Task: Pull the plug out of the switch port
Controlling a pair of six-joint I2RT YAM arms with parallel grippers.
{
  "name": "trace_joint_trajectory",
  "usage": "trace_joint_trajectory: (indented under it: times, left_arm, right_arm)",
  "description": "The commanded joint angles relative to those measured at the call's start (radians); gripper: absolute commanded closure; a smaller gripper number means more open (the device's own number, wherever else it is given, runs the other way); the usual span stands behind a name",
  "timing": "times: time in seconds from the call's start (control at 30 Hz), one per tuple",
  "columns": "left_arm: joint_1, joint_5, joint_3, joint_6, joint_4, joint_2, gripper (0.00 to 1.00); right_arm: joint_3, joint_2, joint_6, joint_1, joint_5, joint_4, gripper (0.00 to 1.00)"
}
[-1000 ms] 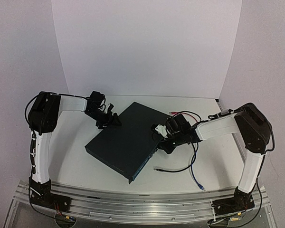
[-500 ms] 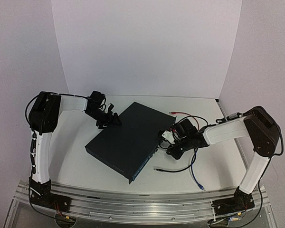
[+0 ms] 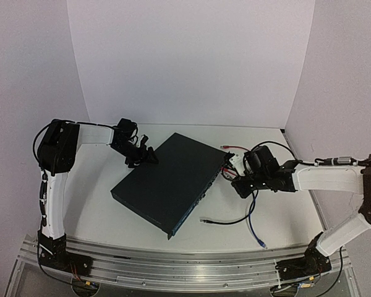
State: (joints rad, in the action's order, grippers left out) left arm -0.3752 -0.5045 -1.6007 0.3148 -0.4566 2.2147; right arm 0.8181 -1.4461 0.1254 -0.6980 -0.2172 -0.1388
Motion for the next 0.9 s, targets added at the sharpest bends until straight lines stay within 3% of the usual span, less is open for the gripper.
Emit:
trace_joint_trajectory:
  times: [0.0, 0.1, 0.23, 0.47, 0.57, 0.7, 0.87]
  left_arm:
    - [-0.011, 0.115, 0.043, -0.009, -0.014, 0.048, 0.19]
    - [-0.011, 0.110, 0.046, -0.010, -0.012, 0.044, 0.19]
    - [-0.011, 0.108, 0.050, -0.012, -0.009, 0.040, 0.19]
    - [-0.011, 0.103, 0.051, -0.019, -0.009, 0.034, 0.18]
    - [-0.011, 0.102, 0.050, -0.021, -0.009, 0.031, 0.18]
    - [-0.011, 0.100, 0.052, -0.025, -0.008, 0.026, 0.18]
    - [-0.011, 0.098, 0.053, -0.028, -0.007, 0.023, 0.18]
  right_arm:
    - [0.018, 0.087, -0.295, 0.017, -0.362, -0.113, 1.00]
    - [0.037, 0.108, -0.524, 0.084, -0.432, -0.275, 1.00]
    - [-0.036, 0.153, -0.759, 0.216, -0.328, -0.337, 1.00]
    - [-0.104, 0.090, -0.827, 0.239, -0.241, -0.337, 1.00]
    - [-0.114, 0.055, -0.843, 0.239, -0.222, -0.338, 0.95]
    - [-0.126, 0.079, -0.859, 0.238, -0.224, -0.340, 0.77]
    - [-0.116, 0.138, -0.801, 0.238, -0.228, -0.353, 0.47]
